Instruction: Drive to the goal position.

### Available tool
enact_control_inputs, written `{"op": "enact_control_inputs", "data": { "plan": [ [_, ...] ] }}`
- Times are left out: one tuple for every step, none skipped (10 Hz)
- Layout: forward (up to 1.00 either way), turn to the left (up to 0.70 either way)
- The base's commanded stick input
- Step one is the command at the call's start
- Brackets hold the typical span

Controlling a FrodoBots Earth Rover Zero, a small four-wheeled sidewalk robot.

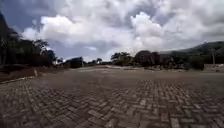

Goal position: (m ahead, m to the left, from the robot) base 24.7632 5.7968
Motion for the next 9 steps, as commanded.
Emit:
{"op": "enact_control_inputs", "data": {
  "plan": [
    [1.00, 0.00],
    [1.00, 0.00],
    [1.00, 0.00],
    [1.00, 0.00],
    [1.00, 0.00],
    [1.00, 0.00],
    [1.00, 0.00],
    [1.00, 0.00],
    [1.00, 0.00]
  ]
}}
